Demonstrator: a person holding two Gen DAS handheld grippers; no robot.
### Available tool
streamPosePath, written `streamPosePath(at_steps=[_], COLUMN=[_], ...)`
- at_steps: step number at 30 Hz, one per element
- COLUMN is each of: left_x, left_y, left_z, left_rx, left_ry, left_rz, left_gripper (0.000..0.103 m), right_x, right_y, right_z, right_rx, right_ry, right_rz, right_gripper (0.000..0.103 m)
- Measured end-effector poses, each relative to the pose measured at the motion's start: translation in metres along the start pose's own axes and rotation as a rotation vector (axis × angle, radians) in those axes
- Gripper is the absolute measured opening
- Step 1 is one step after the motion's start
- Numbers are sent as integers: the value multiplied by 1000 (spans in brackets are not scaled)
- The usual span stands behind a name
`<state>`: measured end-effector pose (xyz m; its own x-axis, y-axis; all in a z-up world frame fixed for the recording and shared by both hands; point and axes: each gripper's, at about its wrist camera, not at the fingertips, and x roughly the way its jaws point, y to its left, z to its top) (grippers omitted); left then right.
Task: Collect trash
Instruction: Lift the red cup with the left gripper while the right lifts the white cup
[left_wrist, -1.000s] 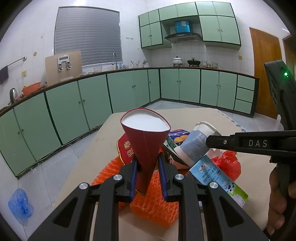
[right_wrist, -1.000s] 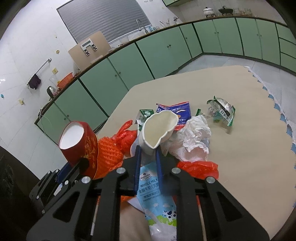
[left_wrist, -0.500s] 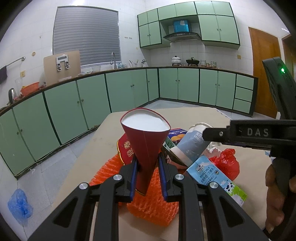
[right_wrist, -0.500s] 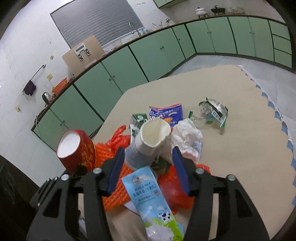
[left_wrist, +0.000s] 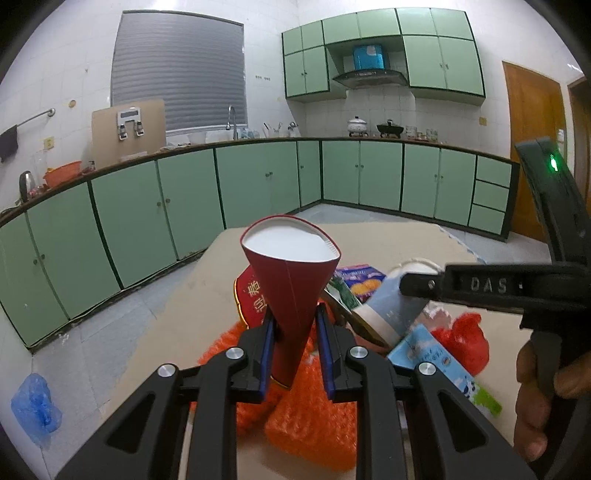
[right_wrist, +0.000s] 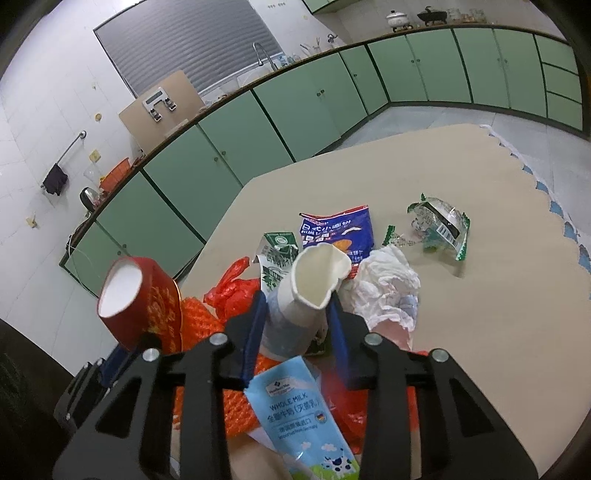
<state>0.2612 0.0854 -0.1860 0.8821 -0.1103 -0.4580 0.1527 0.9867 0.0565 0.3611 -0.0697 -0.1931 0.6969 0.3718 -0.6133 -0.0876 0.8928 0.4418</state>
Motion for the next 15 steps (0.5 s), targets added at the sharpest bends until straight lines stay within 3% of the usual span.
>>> streamPosePath(at_steps=[8, 15], left_x=[-1, -7], left_y=[0, -3], left_z=[3, 6], left_rx=[-3, -2], left_ry=[-7, -15], left_rz=[2, 2], left_gripper=[21, 21], right_x=[-4, -16], right_y=[8, 12], right_z=[-2, 1], right_rx=[-30, -40], right_ry=[-8, -23], right_rz=[13, 24], right_gripper=[19, 17])
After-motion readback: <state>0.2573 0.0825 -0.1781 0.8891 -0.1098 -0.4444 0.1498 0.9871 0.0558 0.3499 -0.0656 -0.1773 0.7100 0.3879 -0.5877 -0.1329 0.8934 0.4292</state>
